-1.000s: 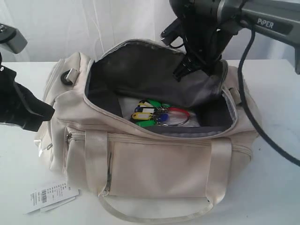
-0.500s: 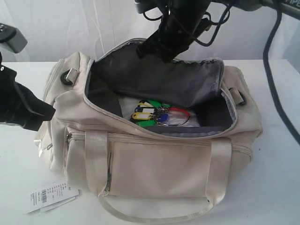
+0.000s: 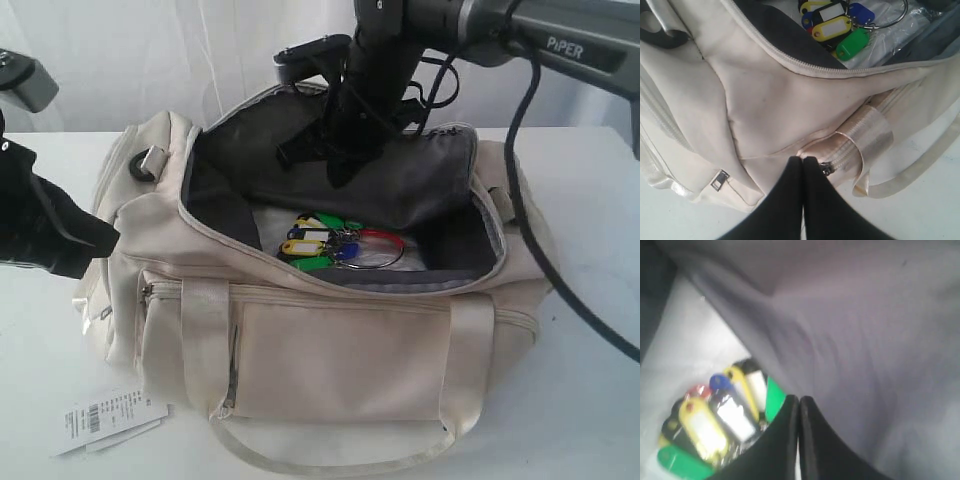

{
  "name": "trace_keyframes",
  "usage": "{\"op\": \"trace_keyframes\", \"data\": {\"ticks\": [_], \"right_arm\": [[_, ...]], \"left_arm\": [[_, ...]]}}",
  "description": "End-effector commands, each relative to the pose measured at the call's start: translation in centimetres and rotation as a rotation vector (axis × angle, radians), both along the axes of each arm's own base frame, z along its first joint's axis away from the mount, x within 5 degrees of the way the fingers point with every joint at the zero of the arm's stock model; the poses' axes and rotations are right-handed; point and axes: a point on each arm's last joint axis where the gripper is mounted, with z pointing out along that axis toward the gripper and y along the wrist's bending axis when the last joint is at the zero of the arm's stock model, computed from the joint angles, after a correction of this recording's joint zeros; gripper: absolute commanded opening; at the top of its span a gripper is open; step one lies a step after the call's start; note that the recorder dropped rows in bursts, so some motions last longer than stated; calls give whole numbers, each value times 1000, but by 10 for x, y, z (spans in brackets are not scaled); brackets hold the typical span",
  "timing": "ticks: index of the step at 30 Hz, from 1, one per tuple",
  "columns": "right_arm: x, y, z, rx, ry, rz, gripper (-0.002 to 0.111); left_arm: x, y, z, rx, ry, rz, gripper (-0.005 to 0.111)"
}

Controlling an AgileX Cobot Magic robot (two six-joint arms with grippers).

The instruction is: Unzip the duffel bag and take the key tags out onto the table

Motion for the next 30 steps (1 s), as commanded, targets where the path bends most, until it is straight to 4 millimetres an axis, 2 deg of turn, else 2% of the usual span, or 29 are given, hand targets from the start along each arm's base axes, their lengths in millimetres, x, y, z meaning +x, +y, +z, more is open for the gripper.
{"op": "trace_keyframes", "data": {"ticks": [1, 5, 9, 12, 14, 20, 26, 30], "right_arm": [[-20, -14, 38, -6, 10, 34, 0], [-38, -21, 66, 53, 0, 78, 0], [-57, -32, 79, 78, 6, 117, 0], [-71, -41, 80, 73, 21, 136, 0], [-79, -43, 71, 73, 68, 136, 0], [-85, -48, 22, -8, 209, 122, 0], [-61, -49, -18, -90, 159, -6, 0], [-36, -55, -35, -42, 120, -102, 0]], "left_arm": [[-4, -1, -1, -11, 19, -9, 0], [-4, -1, -1, -13, 20, -9, 0], [-4, -1, -1, -13, 22, -10, 0], [-4, -1, -1, -13, 22, -10, 0], [-4, -1, -1, -13, 22, -10, 0], [-4, -1, -1, -13, 22, -10, 0], [-4, -1, -1, -13, 22, -10, 0], [-4, -1, -1, -13, 22, -10, 0]]}}
